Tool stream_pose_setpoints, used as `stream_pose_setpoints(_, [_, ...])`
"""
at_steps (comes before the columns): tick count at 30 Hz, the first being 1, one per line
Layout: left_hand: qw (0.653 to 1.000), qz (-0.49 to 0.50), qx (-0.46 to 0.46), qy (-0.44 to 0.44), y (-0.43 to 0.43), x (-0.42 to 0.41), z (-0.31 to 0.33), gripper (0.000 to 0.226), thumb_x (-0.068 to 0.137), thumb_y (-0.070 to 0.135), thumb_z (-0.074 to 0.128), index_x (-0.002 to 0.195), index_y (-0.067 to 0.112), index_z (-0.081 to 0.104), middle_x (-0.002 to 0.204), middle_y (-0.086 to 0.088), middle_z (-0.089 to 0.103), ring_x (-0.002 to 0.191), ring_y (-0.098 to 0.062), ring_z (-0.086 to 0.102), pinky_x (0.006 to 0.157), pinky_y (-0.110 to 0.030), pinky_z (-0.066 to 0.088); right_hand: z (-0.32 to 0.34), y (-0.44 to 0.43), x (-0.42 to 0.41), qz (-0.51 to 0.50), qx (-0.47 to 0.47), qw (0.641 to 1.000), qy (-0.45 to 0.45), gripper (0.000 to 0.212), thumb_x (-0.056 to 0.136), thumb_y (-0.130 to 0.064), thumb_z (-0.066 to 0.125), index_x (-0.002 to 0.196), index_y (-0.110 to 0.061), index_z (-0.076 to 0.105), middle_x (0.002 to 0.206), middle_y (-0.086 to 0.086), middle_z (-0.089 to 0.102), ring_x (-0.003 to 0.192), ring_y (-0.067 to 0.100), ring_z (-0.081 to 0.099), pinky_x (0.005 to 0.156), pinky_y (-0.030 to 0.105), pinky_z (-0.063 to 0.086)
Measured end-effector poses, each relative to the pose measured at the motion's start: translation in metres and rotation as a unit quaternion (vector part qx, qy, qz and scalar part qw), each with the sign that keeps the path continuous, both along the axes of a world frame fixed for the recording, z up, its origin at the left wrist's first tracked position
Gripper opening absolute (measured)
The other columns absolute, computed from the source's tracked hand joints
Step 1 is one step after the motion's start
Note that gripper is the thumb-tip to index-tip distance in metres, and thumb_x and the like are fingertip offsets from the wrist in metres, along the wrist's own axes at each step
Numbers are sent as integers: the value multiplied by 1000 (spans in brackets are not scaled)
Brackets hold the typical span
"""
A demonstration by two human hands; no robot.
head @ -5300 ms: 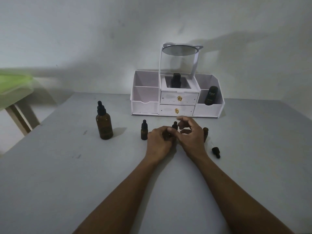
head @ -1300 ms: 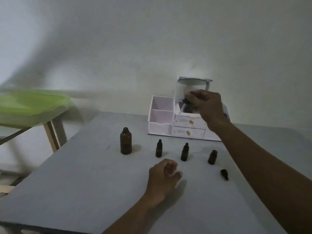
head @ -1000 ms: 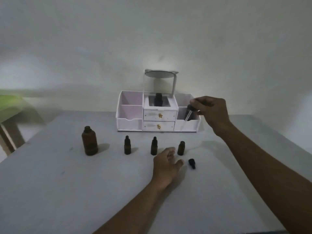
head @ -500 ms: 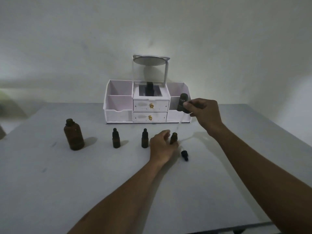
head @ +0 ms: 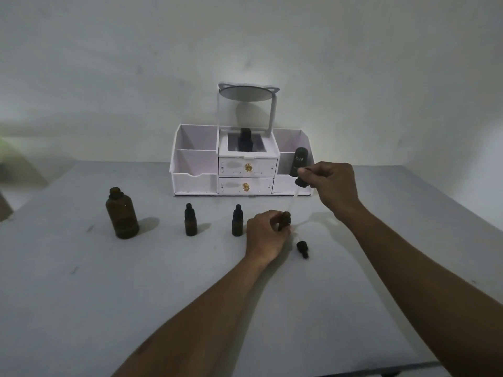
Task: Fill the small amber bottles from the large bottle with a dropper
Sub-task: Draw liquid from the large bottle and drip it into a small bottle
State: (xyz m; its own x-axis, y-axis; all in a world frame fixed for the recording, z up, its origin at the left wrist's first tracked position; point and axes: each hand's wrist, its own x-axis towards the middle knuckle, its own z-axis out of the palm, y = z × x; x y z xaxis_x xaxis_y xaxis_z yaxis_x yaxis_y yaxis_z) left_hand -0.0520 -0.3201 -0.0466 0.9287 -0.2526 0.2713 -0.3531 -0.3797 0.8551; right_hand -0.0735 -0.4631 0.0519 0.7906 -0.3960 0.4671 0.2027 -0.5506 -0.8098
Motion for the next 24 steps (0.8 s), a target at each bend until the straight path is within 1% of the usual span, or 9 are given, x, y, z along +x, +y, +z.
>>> stream_pose_setpoints(3, [1000, -1, 3, -3, 0, 1, 0, 34, 83, 20, 76, 116, 15, 71, 113, 0, 72, 102, -13, 66, 100, -27, 49, -2, 1, 0, -3, -14, 1000, -1, 11, 86, -16, 77, 86, -6, 81, 75, 3, 76, 58, -10, 63, 64, 3, 45])
stream_pose_setpoints(6, [1000, 2, 5, -5, 0, 1, -1, 34, 84, 22, 76, 116, 15, 71, 113, 1, 72, 103, -12, 66, 95, -18, 45, -3, 3, 0, -8, -30, 1000, -6, 10, 86, -15, 76, 85, -6, 80, 74, 1, 75, 58, -13, 62, 64, 1, 43])
stream_pose_setpoints(8, [1000, 3, 4, -5, 1, 1, -1, 33, 83, 22, 77, 115, 16, 71, 113, 1, 72, 102, -11, 66, 97, -19, 46, -3, 4, 1, -10, -36, 999, -7, 11, 86, -16, 76, 86, -6, 80, 75, 1, 75, 59, -14, 62, 65, 1, 43])
stream_pose_setpoints(10, [1000, 2, 0, -8, 1, 2, -2, 32, 83, 22, 77, 115, 16, 72, 111, 2, 72, 100, -10, 66, 98, -24, 49, -2, 4, 1, -14, -38, 999, -5, 12, 87, -19, 76, 88, -8, 81, 77, 0, 76, 61, -12, 63, 69, 4, 46])
stream_pose_setpoints(13, [1000, 1, 8, -5, 0, 3, -3, 34, 84, 23, 76, 117, 16, 70, 114, 1, 72, 103, -12, 65, 97, -20, 46, 0, 5, 0, -11, -30, 999, -10, 12, 85, -22, 78, 90, -12, 81, 78, -1, 77, 69, -2, 71, 75, 12, 50])
stream_pose_setpoints(19, [999, -14, -3, 31, 4, 0, -3, 52, 81, 27, 79, 129, 16, 62, 124, 1, 67, 113, -11, 62, 104, -26, 45, 20, 14, -7, -17, -64, 995, -70, 8, 84, -17, 79, 90, -12, 79, 77, -10, 72, 63, -12, 66, 64, 1, 46])
stream_pose_setpoints(21, [999, -19, -15, 48, 12, -4, -1, 55, 81, 29, 79, 131, 17, 59, 126, 2, 65, 113, -9, 60, 100, -20, 45, 30, 22, -10, -1, -61, 994, -93, 9, 86, -12, 76, 95, -13, 76, 80, -14, 70, 59, -14, 65, 59, 1, 46])
stream_pose_setpoints(22, [998, -24, -16, 57, 18, -7, 0, 55, 81, 30, 78, 131, 19, 59, 126, 3, 64, 110, -7, 59, 95, -16, 44, 35, 26, -10, 8, -54, 993, -101, 9, 87, -12, 76, 96, -12, 76, 82, -10, 72, 60, -9, 67, 58, 5, 50])
stream_pose_setpoints(24, [996, -36, -22, 79, 35, -13, 1, 50, 83, 31, 77, 128, 22, 60, 122, 6, 64, 103, -4, 57, 92, -14, 45, 41, 36, -7, 29, -22, 993, -109, 6, 87, -16, 76, 92, -13, 77, 80, 3, 77, 64, 7, 73, 61, 26, 61])
